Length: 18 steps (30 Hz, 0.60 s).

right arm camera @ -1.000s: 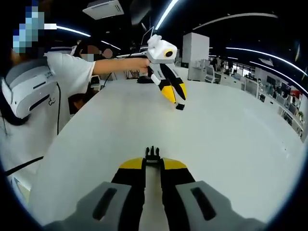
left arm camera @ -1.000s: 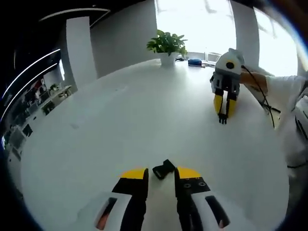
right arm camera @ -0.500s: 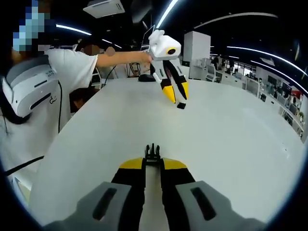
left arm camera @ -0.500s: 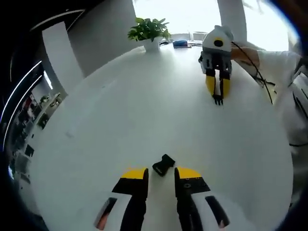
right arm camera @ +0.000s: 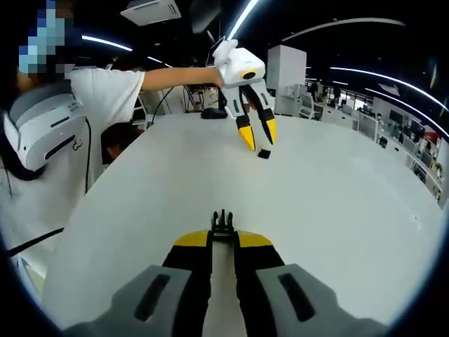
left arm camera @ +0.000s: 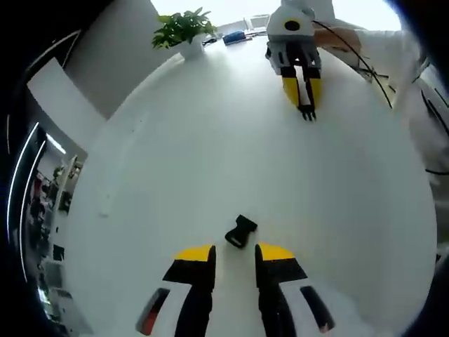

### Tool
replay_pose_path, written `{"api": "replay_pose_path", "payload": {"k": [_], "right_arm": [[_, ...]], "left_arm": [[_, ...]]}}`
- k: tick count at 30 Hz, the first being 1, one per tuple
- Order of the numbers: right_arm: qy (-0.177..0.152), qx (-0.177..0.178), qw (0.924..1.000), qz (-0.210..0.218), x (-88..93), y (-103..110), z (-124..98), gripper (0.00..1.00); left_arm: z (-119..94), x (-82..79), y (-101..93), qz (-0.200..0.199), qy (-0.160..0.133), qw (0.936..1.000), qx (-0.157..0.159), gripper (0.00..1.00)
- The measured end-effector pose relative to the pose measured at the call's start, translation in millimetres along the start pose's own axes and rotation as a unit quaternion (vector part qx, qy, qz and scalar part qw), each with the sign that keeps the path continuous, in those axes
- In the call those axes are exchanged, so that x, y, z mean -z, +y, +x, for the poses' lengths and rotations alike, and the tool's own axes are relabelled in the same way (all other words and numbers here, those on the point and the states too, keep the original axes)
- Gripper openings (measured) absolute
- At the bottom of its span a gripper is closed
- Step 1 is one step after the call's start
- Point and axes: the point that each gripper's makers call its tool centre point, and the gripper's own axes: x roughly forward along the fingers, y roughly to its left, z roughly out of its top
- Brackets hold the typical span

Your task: Snap the two parts of the plastic buckle together until the buckle closes and remains connected.

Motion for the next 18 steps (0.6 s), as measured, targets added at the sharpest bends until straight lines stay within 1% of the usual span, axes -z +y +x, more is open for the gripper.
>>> {"api": "replay_pose_path", "payload": {"k": [3,7,9,11,13,18], "right_arm": [[-0.003,0.001,1.0000,0.000,-0.4,0.3,0.5,0.11],[-0.008,0.005,1.0000,0.001,-0.4,-1.2,0.1,0.11],[-0.011,0.005,0.9999,0.004,0.0,-1.5,0.0,0.11],[-0.013,0.006,0.9999,0.005,0.0,-2.0,-0.2,0.11],[-0.014,0.007,0.9999,0.005,0.2,-2.1,-0.7,0.11],[-0.017,0.009,0.9998,0.006,0.8,0.7,-1.2,0.11]], "left_arm": [[0.0,0.9,0.8,0.022,0.014,0.9997,0.002,0.21],[-0.2,-1.0,-0.8,0.030,0.020,0.9991,0.021,0.21],[0.6,-0.1,-0.8,0.039,0.031,0.9984,0.026,0.21],[1.0,-0.8,-0.6,0.041,0.035,0.9980,0.032,0.21],[0.3,-2.2,-2.8,0.041,0.037,0.9974,0.046,0.21],[1.4,-6.4,-1.9,0.048,0.038,0.9966,0.054,0.21]]}}
